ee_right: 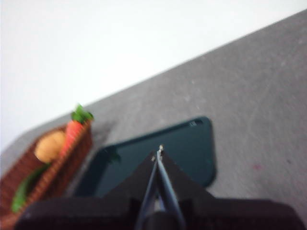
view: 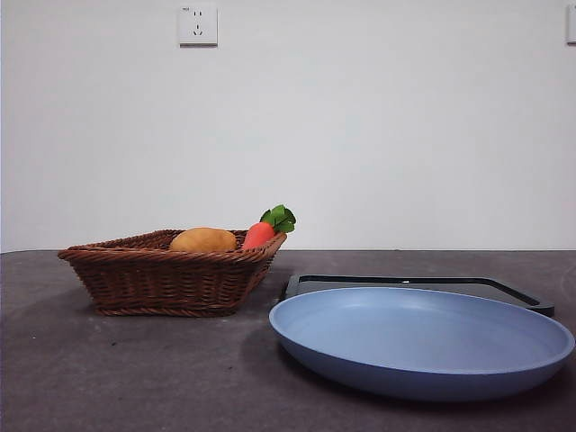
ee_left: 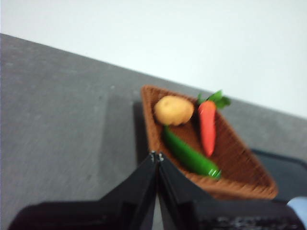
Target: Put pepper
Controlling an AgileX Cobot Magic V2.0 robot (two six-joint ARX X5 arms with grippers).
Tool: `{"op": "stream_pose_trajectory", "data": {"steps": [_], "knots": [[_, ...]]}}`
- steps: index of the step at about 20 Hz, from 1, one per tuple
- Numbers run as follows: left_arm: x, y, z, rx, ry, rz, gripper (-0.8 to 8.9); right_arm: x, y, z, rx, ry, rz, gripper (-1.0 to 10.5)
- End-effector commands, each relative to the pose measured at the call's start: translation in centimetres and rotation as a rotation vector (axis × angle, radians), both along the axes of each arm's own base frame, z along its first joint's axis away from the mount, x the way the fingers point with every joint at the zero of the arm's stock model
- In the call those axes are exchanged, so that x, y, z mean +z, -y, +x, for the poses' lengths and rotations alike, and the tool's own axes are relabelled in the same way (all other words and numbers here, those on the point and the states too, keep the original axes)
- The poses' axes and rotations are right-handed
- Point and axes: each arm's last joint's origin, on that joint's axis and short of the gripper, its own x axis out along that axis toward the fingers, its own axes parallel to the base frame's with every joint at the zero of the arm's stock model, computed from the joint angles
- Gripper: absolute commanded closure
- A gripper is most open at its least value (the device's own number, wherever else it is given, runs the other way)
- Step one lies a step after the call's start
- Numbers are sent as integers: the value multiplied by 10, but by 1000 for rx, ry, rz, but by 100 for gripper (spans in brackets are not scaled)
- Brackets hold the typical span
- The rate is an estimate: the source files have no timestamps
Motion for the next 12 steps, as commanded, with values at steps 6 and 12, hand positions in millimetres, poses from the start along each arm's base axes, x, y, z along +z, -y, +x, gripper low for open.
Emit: {"op": "stream_pose_trajectory", "data": {"steps": [6, 12], "knots": [[53, 1, -9, -26, -21, -44, 807, 60, -1, -5, 33, 35, 25, 941], [87, 4, -3, -161, -124, 21, 807, 101, -4, 1, 144, -103, -90, 941]]}}
